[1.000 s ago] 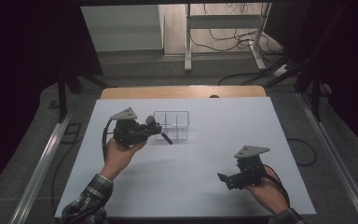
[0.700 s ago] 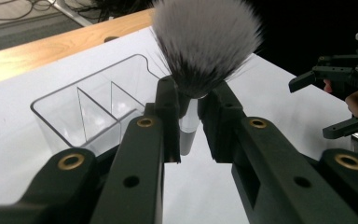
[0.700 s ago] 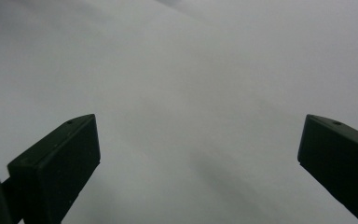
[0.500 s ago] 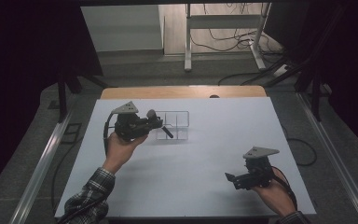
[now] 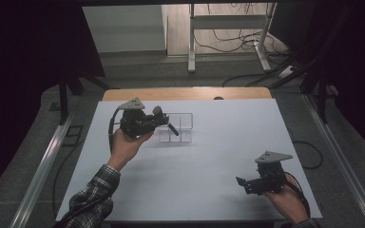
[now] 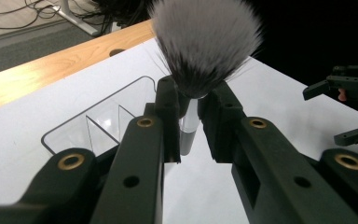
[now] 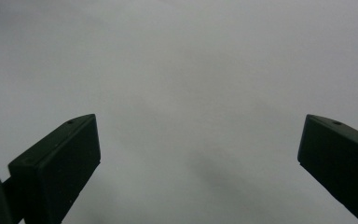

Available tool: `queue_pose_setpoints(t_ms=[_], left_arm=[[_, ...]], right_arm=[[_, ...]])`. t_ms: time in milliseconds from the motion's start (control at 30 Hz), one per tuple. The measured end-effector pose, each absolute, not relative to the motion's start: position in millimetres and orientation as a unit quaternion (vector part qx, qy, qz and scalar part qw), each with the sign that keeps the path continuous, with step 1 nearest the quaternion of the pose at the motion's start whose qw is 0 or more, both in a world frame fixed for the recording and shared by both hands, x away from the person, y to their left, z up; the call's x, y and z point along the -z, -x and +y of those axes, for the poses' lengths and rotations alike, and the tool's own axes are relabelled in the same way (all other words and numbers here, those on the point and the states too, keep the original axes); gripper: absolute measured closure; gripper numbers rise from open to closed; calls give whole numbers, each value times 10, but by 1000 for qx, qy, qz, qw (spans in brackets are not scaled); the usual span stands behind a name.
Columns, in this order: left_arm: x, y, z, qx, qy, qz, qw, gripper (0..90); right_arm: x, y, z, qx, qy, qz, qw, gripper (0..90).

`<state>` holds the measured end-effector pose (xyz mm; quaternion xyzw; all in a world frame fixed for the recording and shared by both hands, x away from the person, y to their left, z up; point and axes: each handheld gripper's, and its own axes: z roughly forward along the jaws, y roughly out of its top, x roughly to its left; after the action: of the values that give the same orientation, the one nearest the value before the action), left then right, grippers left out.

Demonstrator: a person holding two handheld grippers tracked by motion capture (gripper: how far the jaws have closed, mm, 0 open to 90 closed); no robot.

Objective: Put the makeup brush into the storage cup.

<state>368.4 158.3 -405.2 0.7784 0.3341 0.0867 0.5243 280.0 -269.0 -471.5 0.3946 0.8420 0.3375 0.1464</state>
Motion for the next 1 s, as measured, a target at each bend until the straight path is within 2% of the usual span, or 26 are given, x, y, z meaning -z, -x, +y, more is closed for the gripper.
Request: queue_pose_setpoints(t_ms=[1000], left_arm=[[3924, -3946, 1440, -114, -779, 333, 518, 769]], right_arm=[[4722, -2706, -2880, -343, -414, 831, 147, 0]])
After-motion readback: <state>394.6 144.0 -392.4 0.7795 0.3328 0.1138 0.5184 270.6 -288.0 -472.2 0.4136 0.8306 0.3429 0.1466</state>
